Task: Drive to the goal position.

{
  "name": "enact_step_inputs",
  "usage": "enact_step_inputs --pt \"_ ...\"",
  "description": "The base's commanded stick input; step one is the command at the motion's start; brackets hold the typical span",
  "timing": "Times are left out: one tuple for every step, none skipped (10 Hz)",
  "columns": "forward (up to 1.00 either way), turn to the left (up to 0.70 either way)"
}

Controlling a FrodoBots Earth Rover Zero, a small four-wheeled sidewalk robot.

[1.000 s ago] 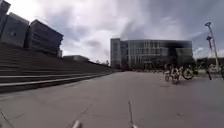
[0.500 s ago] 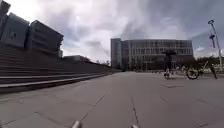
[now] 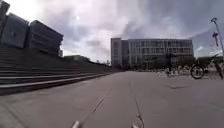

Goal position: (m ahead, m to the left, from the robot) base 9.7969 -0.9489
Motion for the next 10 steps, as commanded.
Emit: enact_step_inputs --pt "0.7 0.0" --pt "0.7 0.0" --pt "0.7 0.0" --pt "0.7 0.0" --pt "0.7 0.0" --pt "0.7 0.0" --pt "0.7 0.0" --pt "0.7 0.0" --pt "0.7 0.0" --pt "0.7 0.0"
